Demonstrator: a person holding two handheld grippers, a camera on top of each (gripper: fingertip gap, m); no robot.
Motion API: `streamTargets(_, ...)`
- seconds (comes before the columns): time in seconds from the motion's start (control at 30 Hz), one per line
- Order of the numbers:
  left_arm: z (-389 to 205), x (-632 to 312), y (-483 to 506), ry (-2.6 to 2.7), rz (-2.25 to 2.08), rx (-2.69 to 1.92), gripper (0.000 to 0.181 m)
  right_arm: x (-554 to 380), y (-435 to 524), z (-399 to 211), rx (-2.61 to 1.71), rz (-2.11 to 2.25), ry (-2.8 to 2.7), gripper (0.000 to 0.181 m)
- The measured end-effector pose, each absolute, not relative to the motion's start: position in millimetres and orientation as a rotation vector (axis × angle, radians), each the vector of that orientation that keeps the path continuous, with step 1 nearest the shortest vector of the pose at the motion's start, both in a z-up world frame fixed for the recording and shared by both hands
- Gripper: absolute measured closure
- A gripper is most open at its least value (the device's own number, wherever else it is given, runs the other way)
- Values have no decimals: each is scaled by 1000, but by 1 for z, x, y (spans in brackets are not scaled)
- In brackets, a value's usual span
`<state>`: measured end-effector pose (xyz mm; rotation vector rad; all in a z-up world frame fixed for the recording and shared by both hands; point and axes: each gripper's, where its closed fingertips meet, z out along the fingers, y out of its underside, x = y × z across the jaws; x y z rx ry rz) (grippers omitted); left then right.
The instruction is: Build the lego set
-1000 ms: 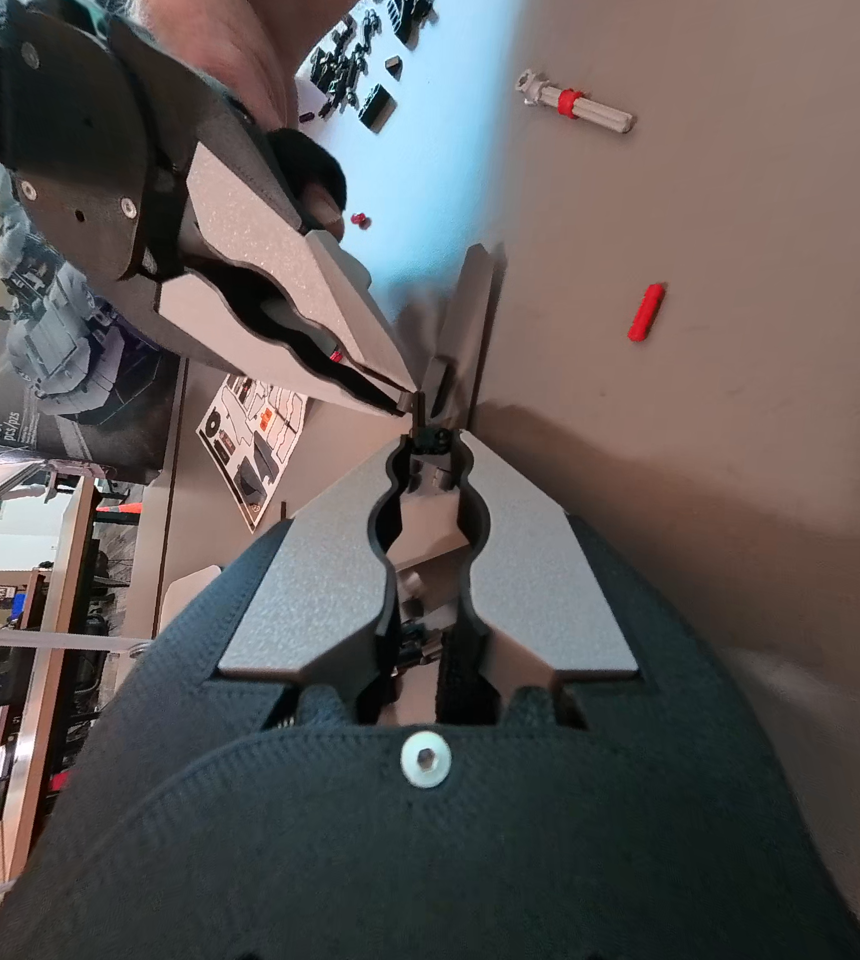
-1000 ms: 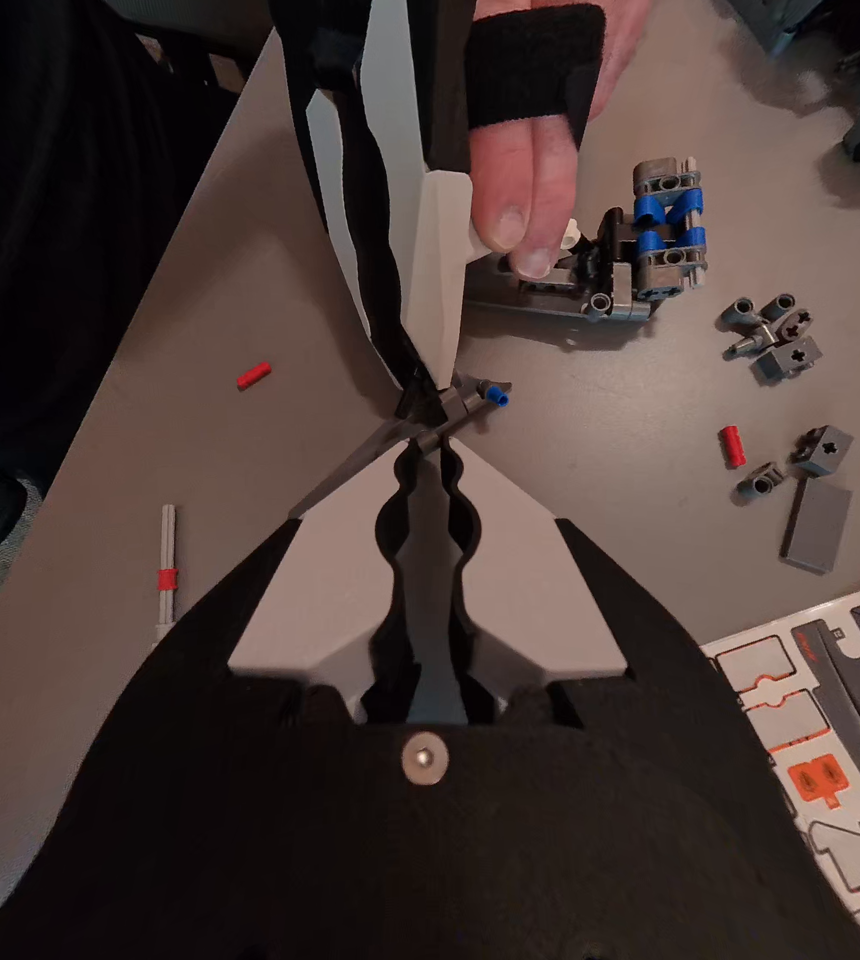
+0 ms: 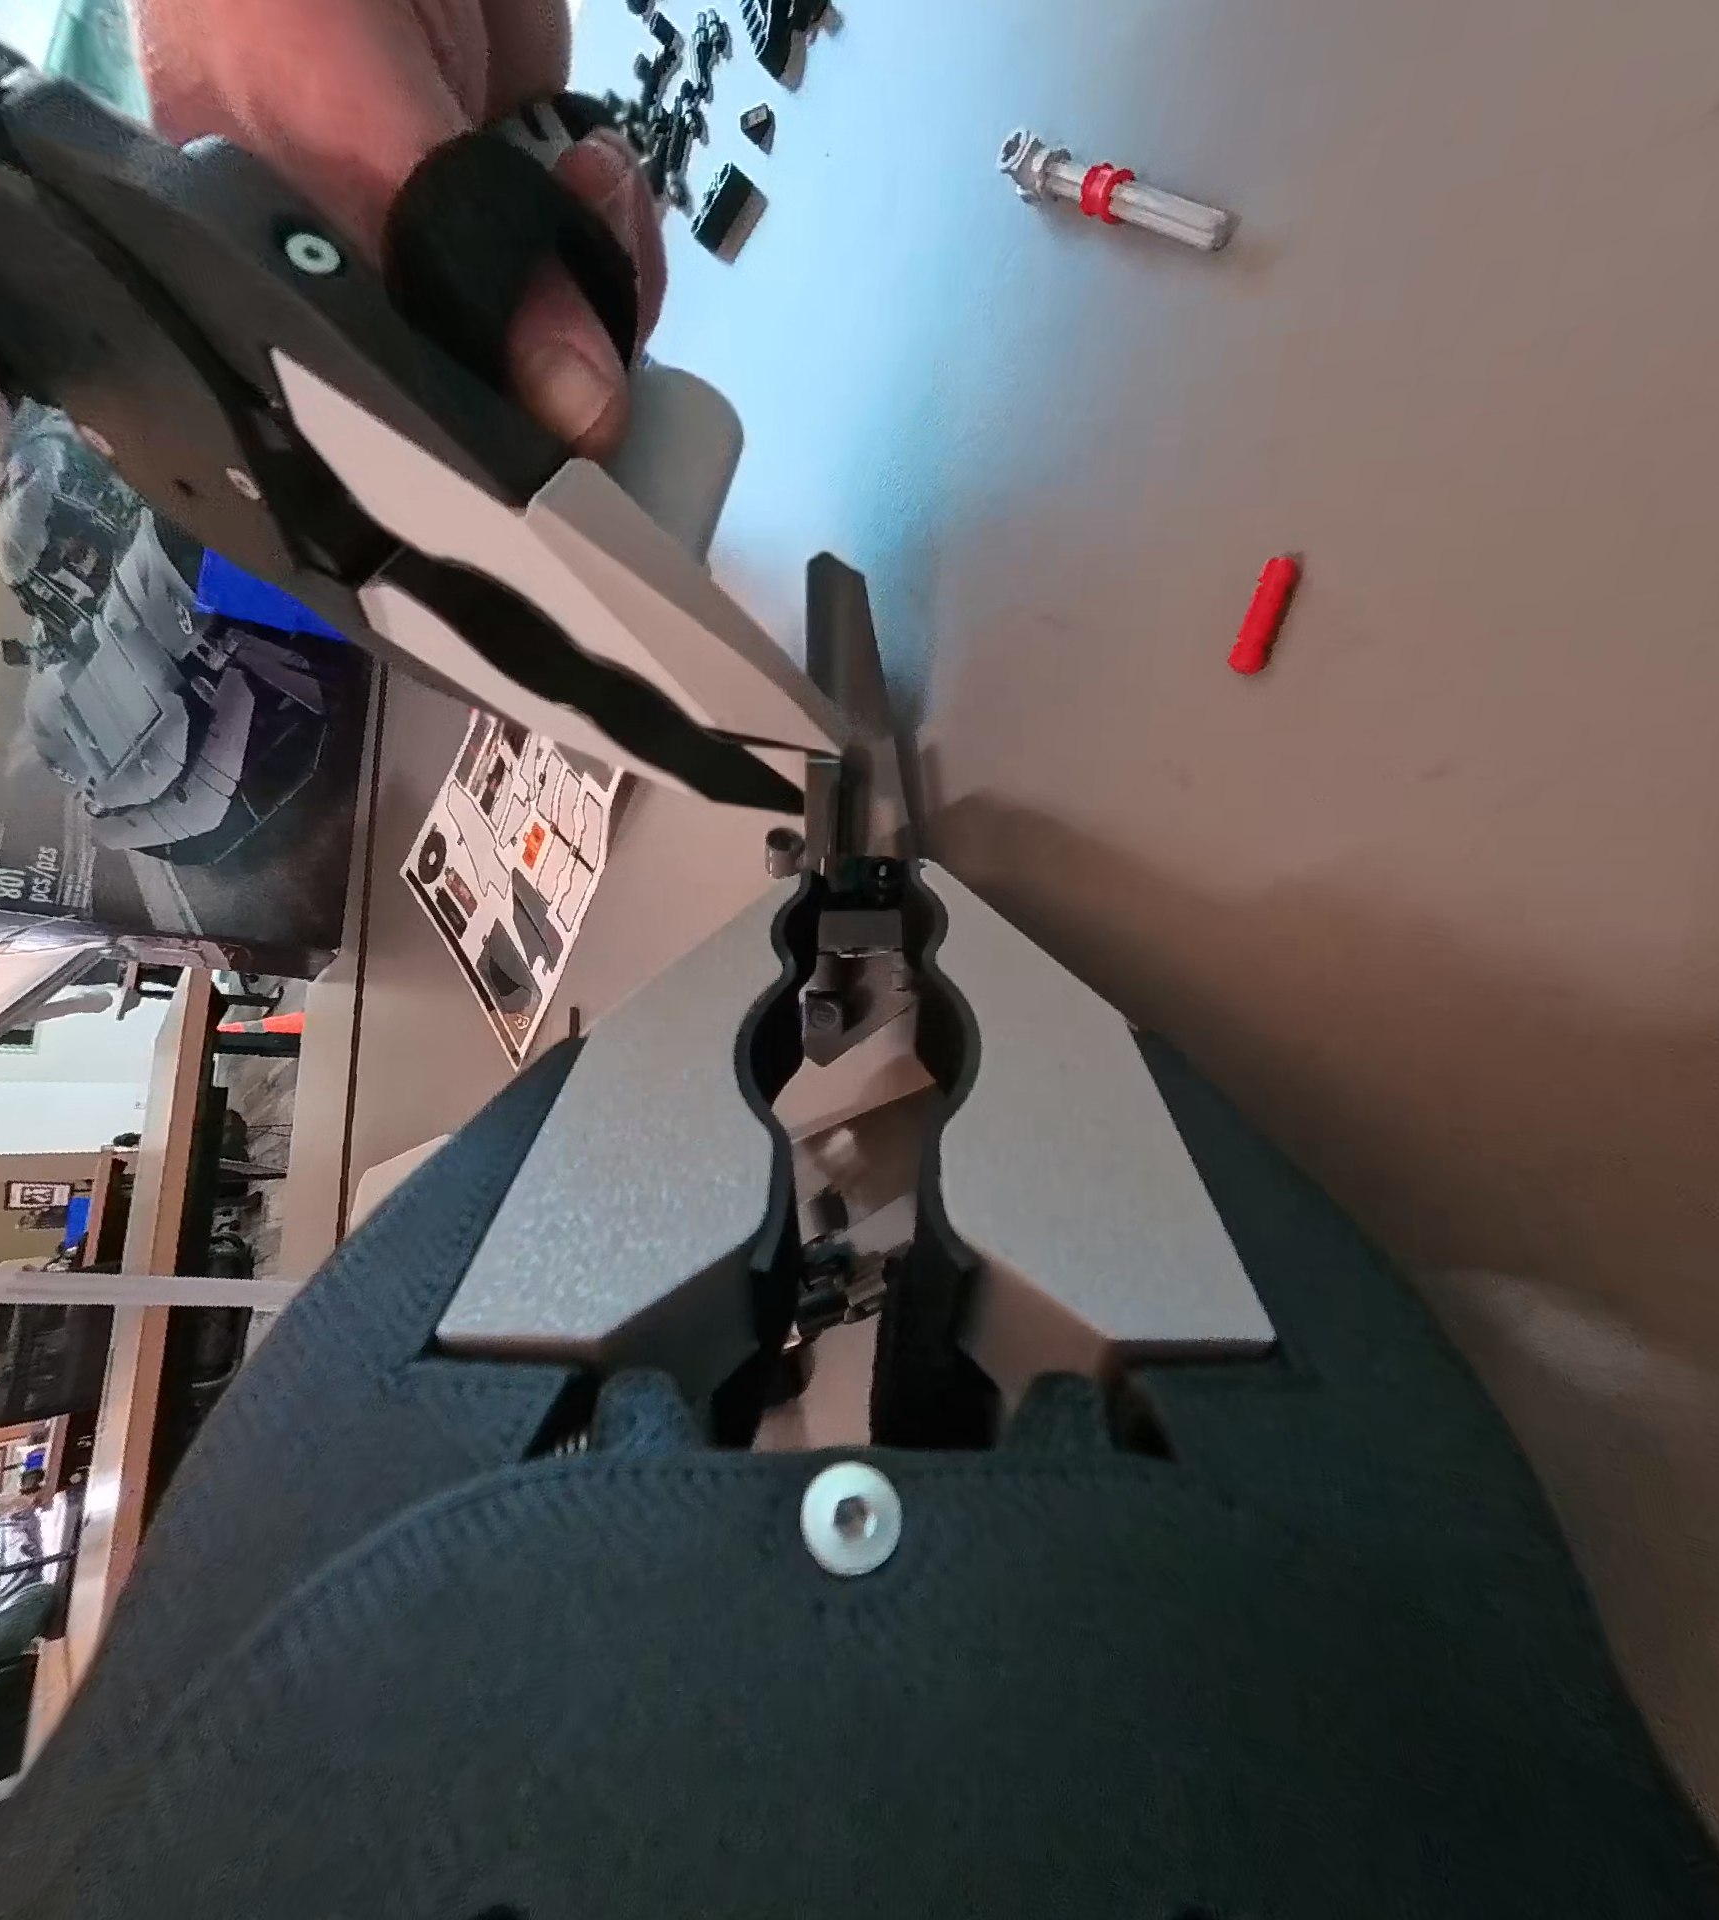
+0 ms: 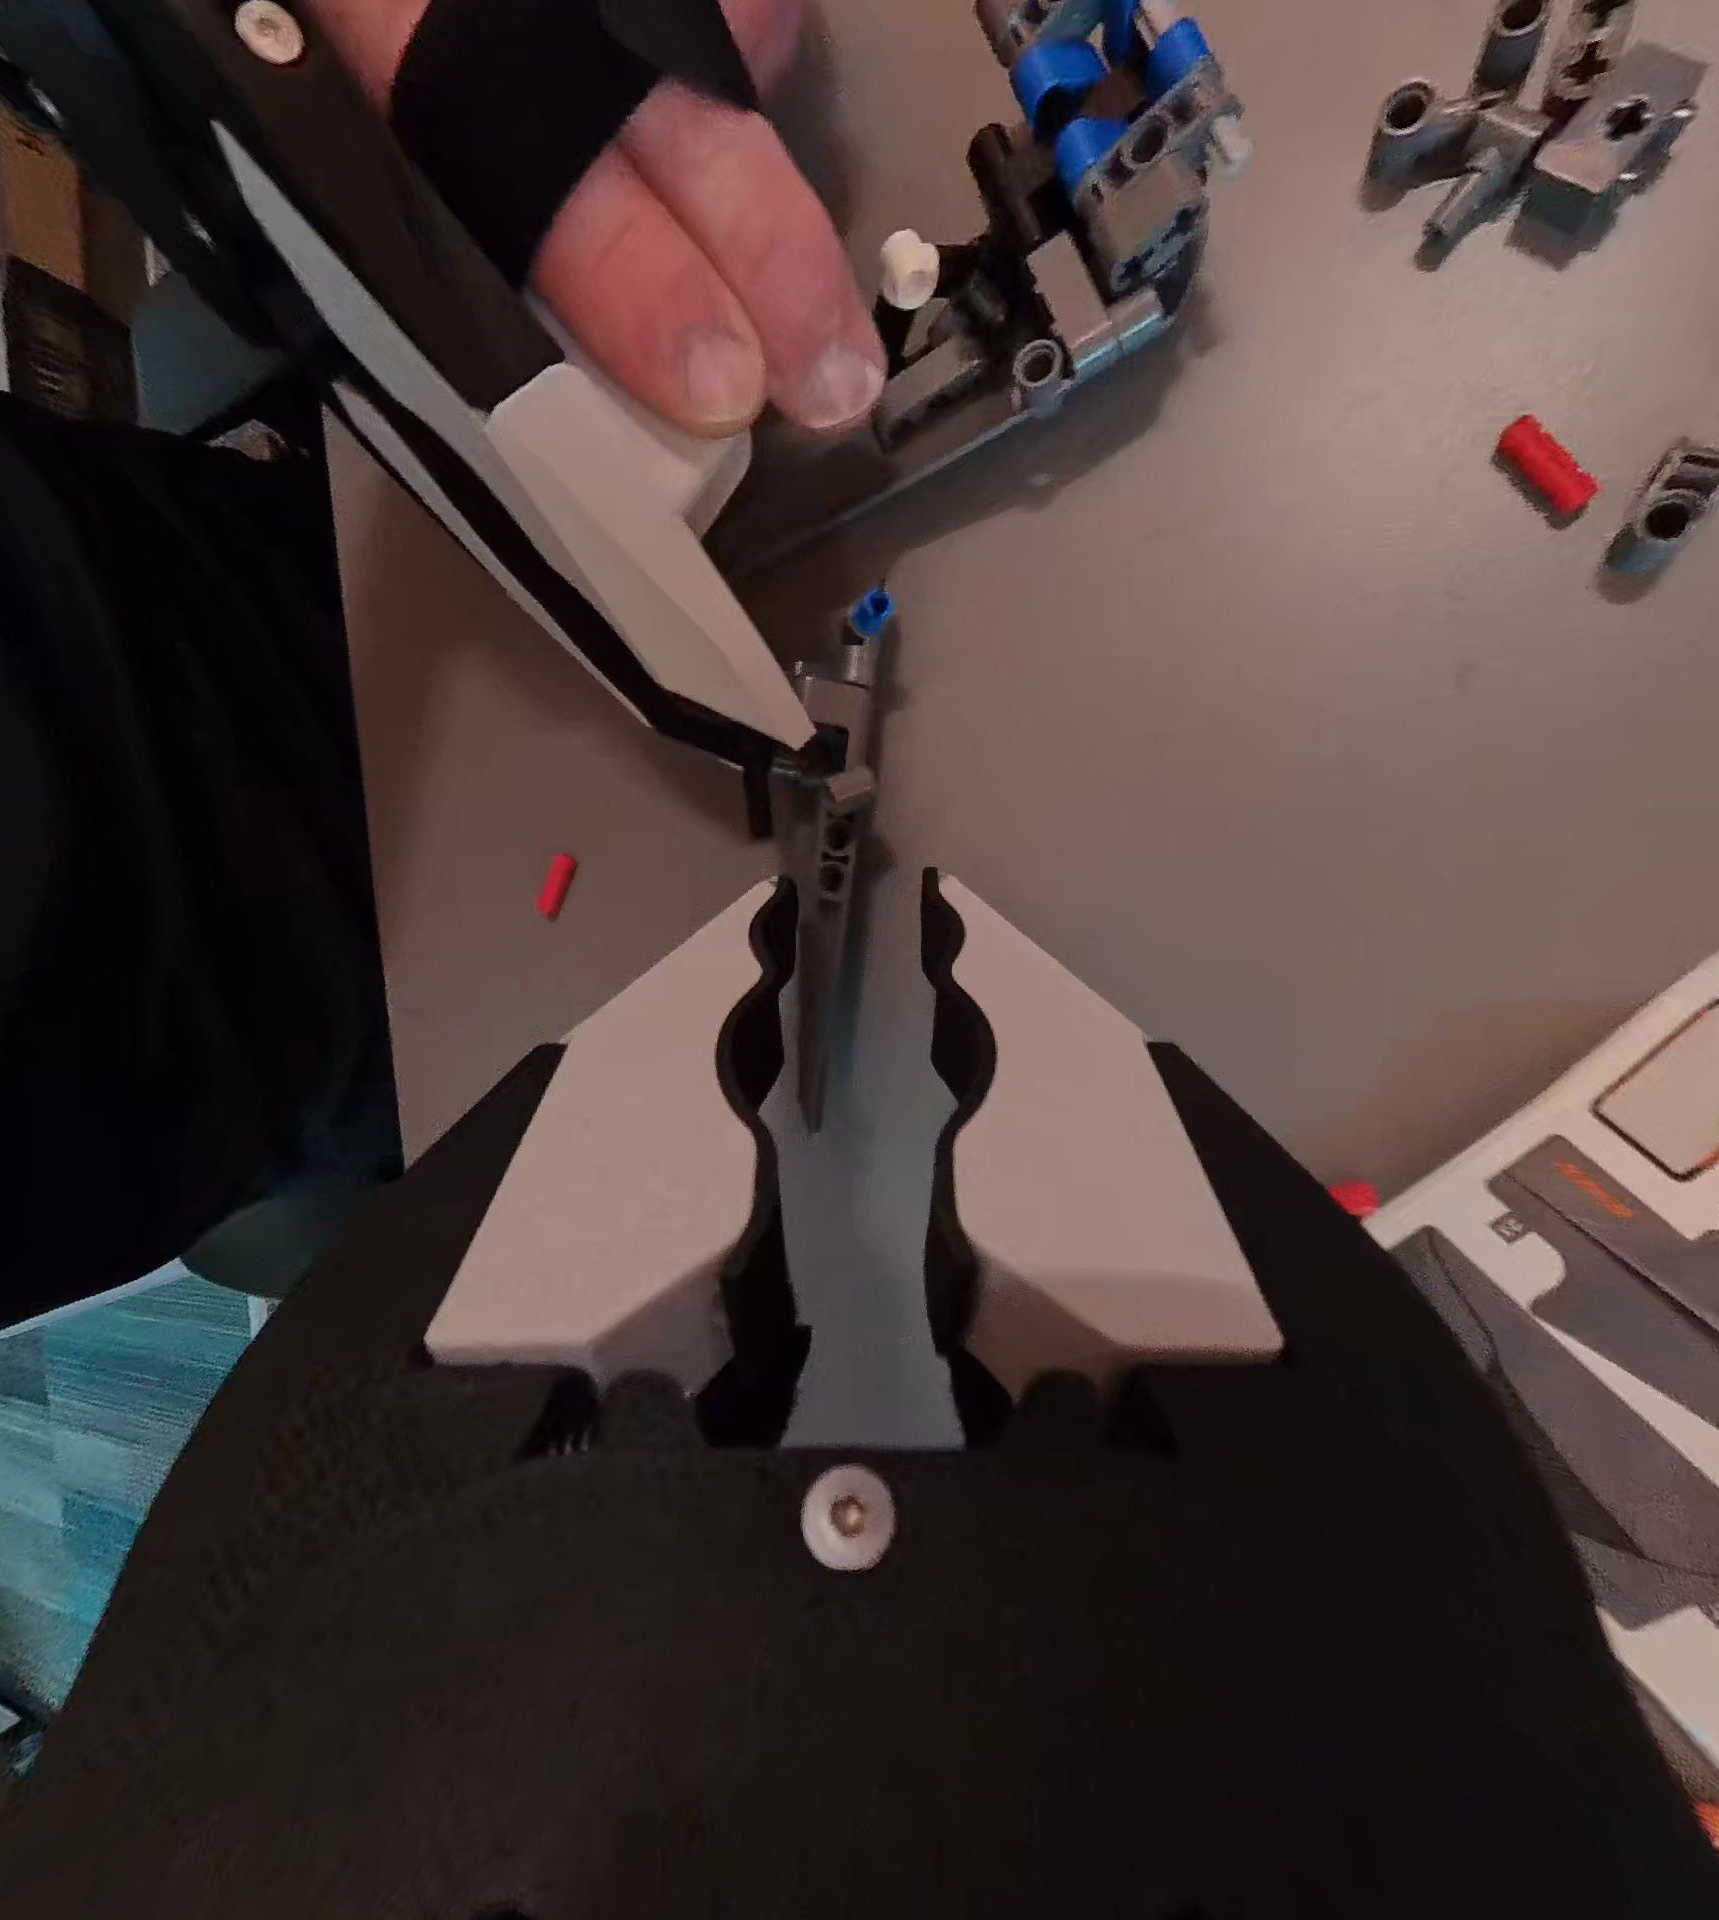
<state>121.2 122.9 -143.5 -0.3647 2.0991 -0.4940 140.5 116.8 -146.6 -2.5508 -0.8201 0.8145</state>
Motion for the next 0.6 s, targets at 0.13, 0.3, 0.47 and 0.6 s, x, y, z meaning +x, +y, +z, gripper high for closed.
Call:
streamTargets(0.13, -143, 122, 125, 2102, -503, -383, 168, 142, 115, -150, -2551, 760, -827, 161)
streamTargets(0.3, -142, 123, 126, 2102, -524, -408, 168, 144, 114, -153, -2546, 720, -836, 165)
streamTargets(0.47, -138, 123, 127, 2094, -564, -445, 168, 147, 116, -151, -2538, 664, -824, 157)
streamTargets(0.6, -131, 125, 129, 2065, -612, -491, 168, 152, 124, -131, -2433, 509, -814, 155)
